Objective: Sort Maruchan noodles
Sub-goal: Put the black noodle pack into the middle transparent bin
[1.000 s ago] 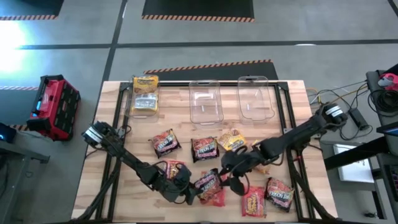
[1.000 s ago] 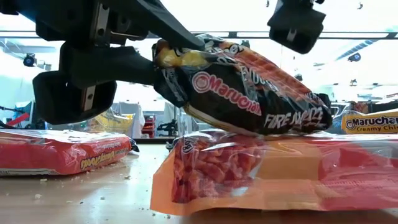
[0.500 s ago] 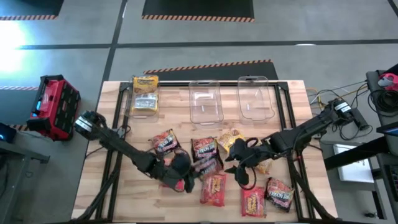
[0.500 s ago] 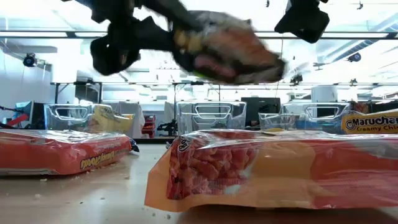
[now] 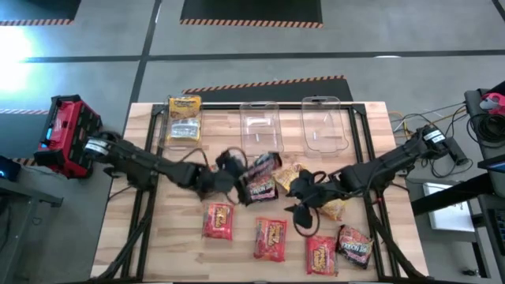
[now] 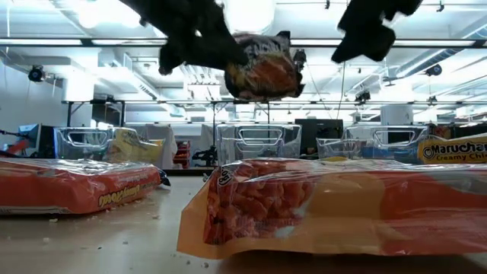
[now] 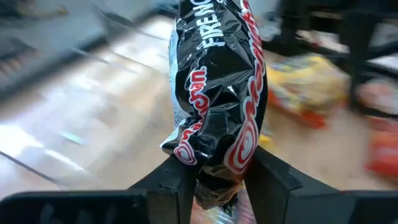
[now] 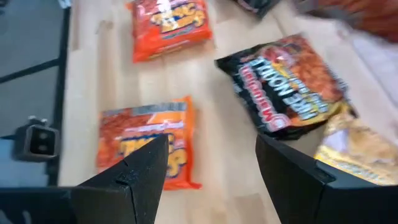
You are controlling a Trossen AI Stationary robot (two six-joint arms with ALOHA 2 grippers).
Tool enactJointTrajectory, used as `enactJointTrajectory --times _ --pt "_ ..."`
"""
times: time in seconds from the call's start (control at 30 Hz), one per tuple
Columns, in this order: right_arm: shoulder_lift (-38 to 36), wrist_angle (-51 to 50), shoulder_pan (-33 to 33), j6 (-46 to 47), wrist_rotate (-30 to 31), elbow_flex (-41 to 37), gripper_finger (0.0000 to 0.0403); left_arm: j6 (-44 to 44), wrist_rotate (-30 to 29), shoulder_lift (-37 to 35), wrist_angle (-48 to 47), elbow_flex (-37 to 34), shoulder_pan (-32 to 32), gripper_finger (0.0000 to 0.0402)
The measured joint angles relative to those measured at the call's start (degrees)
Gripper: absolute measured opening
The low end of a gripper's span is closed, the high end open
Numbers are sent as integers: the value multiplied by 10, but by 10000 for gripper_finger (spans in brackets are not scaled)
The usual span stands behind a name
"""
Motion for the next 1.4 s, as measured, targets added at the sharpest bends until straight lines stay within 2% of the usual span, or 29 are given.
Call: enactJointTrajectory --times 0.13,0.33,0.43,0.57,0.6,0.7,0.87,1.1,1.23,1.4 --pt "-1 -28 -33 -22 0 0 231 89 9 -4 5 0 78 98" --pt "-1 -68 -90 -33 0 0 231 226 57 -3 34 0 206 97" --pt "-1 -73 -111 -41 0 0 231 306 124 -3 63 0 266 97" --pt "-1 -77 -139 -72 -1 0 231 357 275 2 66 0 339 97" --pt "-1 -77 -148 -82 -1 0 231 363 294 6 67 0 353 97" --pt "-1 -75 -178 -119 8 0 231 373 303 21 69 0 390 99" --pt "-1 -80 -245 -171 43 0 231 375 330 59 77 0 425 99" --pt "-1 -77 -350 -237 43 3 231 412 349 129 94 30 432 100" --pt "-1 -59 -402 -269 23 7 231 436 352 177 66 86 431 100" --pt "1 -56 -455 -290 -4 7 231 468 350 250 -54 199 435 100"
